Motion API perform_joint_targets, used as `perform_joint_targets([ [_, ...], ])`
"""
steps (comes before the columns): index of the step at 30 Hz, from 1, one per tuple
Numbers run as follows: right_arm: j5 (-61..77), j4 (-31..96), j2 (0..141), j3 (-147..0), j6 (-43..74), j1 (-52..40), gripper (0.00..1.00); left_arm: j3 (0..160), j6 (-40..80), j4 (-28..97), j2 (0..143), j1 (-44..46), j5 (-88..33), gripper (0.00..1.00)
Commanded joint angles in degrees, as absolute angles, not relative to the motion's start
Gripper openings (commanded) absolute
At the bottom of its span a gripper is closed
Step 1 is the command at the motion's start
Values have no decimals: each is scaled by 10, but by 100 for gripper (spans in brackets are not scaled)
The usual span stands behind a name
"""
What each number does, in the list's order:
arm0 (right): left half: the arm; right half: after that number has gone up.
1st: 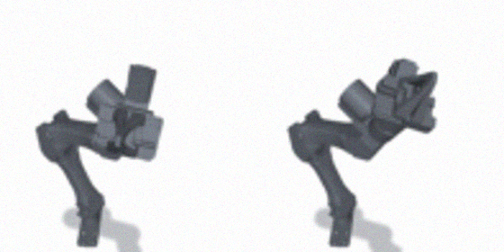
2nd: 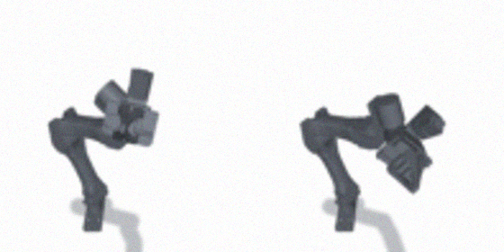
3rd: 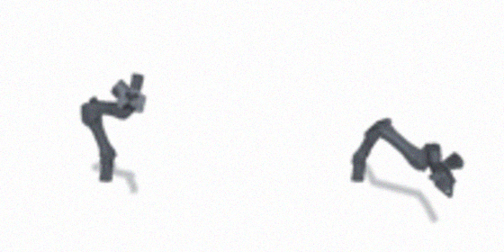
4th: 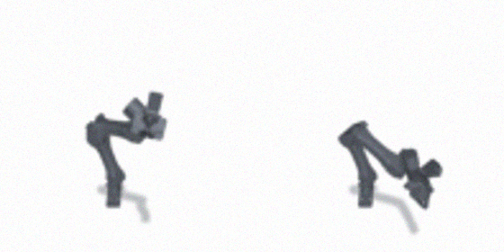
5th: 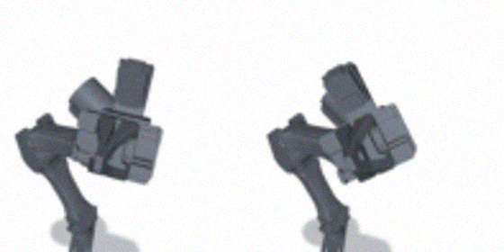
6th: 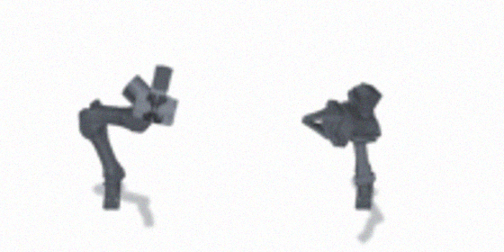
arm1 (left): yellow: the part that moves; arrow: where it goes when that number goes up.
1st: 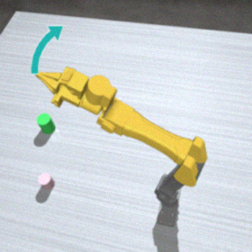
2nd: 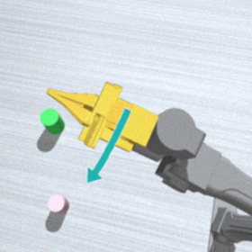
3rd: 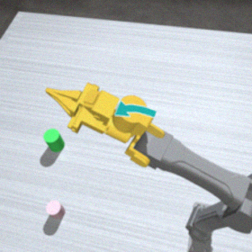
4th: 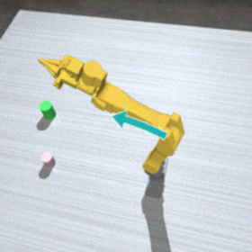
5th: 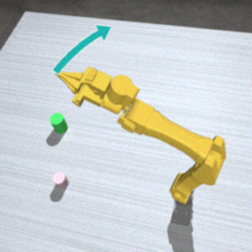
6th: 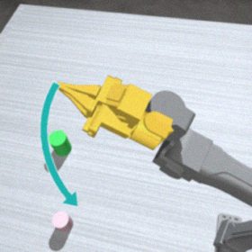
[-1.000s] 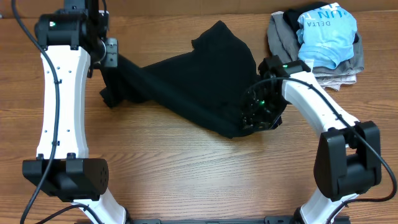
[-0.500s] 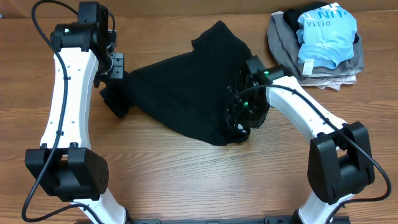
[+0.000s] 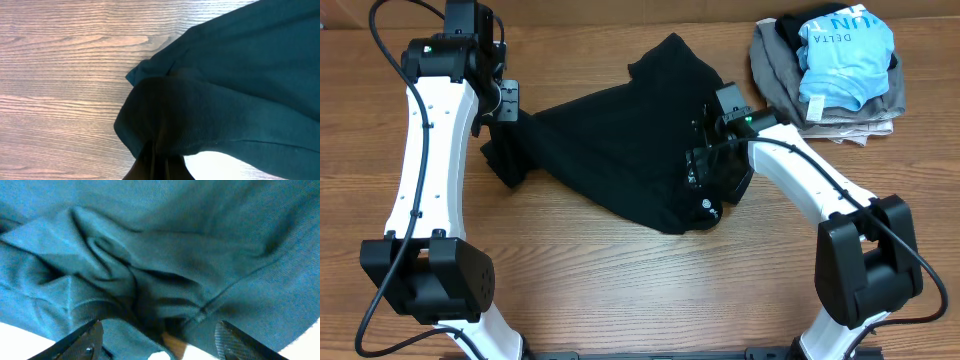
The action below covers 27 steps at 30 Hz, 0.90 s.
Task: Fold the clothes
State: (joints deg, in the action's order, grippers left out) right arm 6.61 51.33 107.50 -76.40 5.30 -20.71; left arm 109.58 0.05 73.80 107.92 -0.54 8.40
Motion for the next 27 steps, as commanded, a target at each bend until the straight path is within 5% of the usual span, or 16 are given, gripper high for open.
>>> perform_joint_targets([
  [1,74,495,1067,-727,29,-206,75,1095,-4,735,1077,-11,90,4],
  [6,87,480,1067,-688,30,-205,72,1095,-4,734,1077,-12,90,4],
  [9,87,482,1067,-688,30,-205,61,1095,-4,734,1077,-12,90,4],
  [13,93,483,1067,-691,49,-205,32,1095,-4,734,1077,-12,90,4],
  [23,91,536,1057,-745,128,-205,5,1095,-4,721,1077,-12,94,4],
  [27,91,536,1048,-751,155,-205,4,1095,-1,715,1077,-12,94,4],
])
